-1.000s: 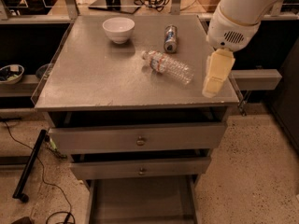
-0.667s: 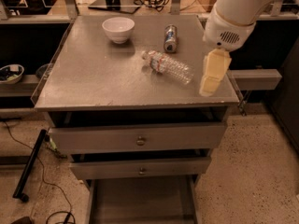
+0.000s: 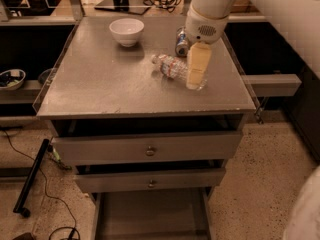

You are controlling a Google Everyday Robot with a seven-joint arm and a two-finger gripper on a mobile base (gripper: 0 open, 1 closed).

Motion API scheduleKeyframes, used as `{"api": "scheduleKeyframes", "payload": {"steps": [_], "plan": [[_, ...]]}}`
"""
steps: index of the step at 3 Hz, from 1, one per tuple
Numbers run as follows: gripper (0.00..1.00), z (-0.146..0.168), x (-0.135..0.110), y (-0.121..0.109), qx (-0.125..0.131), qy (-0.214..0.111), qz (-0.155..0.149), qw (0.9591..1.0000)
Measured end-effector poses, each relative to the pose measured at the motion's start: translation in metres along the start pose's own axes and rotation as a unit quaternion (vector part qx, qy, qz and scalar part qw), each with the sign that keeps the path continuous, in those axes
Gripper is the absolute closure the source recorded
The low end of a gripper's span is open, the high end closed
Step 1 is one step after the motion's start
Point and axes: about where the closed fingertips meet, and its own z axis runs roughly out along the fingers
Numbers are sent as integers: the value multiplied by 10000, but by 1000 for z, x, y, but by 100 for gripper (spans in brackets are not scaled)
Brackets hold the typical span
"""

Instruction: Place water bottle into bottom drawer

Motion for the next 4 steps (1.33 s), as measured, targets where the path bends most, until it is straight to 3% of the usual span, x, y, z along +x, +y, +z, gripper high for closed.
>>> {"api": "scheduleKeyframes", "payload": {"steps": [2, 3, 4], "plan": [[0, 16, 7, -17, -13, 50, 136, 9999], [0, 34, 34, -36, -111, 247, 465, 9985], [0, 48, 45, -47, -145, 249, 677, 9973]]}}
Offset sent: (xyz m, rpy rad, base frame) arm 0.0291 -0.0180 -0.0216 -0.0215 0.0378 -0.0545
